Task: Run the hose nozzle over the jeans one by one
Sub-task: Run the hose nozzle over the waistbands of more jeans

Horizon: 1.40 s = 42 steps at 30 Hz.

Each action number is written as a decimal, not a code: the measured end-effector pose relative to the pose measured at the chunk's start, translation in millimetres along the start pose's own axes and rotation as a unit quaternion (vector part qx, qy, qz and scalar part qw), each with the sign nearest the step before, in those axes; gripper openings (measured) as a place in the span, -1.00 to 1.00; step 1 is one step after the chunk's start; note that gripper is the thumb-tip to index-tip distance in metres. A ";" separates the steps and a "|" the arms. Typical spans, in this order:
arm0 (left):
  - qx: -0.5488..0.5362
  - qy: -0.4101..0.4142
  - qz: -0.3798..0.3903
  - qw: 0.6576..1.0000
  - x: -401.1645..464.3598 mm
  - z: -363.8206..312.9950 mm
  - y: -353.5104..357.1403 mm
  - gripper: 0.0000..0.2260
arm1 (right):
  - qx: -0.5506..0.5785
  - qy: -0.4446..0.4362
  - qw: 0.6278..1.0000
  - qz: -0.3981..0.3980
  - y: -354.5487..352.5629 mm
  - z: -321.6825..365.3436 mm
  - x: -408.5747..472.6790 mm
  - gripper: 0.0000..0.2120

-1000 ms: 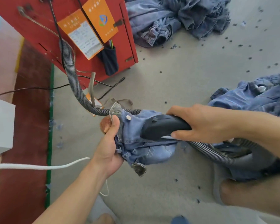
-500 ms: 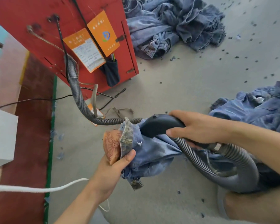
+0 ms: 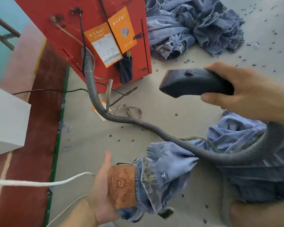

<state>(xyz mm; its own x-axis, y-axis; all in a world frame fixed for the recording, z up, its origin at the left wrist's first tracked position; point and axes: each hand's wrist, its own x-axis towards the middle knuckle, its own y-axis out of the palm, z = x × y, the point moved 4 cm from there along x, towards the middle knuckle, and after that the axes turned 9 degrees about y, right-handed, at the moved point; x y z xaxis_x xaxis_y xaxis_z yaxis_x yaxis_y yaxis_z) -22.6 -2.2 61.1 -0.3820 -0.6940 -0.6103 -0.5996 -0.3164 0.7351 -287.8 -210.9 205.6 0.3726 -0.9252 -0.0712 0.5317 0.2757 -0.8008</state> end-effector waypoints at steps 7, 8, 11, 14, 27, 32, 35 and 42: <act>0.181 0.076 -0.052 0.979 2.0 -15.5 -17.8 -0.61 | -0.131 -0.215 0.953 -0.166 -33.0 49.4 5.0 -0.49; 0.156 0.102 -0.033 0.982 -1.3 -21.4 -15.0 -0.56 | -0.154 -0.226 0.953 -0.133 -30.6 45.8 9.4 -0.51; 0.057 0.163 -0.026 0.985 -4.0 -34.9 -10.9 -0.45 | -0.240 -0.189 0.952 0.024 -6.6 21.6 17.2 -0.56; 0.074 0.138 -0.088 0.984 -0.6 -31.0 -13.1 -0.54 | -0.326 -0.157 0.921 0.140 28.3 -8.8 11.9 -0.61; 0.087 0.161 -0.037 0.982 1.6 -39.8 3.8 -0.40 | -0.280 -0.239 0.918 0.148 86.6 11.8 0.0 -0.59; 0.096 0.182 -0.051 0.977 0.2 -47.4 6.3 -0.47 | -0.134 -0.209 0.967 0.062 75.1 35.6 9.7 -0.54; 0.090 0.185 -0.062 0.977 -0.5 -48.8 6.3 -0.46 | -0.130 -0.186 0.973 0.050 50.7 24.8 19.2 -0.56; 0.099 0.178 -0.043 0.978 -0.8 -47.1 10.4 -0.49 | -0.284 -0.186 0.927 0.156 84.1 20.8 -2.1 -0.59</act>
<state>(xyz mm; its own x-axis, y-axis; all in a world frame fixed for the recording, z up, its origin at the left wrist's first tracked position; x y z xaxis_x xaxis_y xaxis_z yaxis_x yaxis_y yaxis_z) 4.6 -35.4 83.1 -0.0757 -0.8622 -0.5009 -0.7565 -0.2776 0.5922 -228.0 -180.3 150.7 0.7342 -0.6401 -0.2264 -0.0939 0.2345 -0.9676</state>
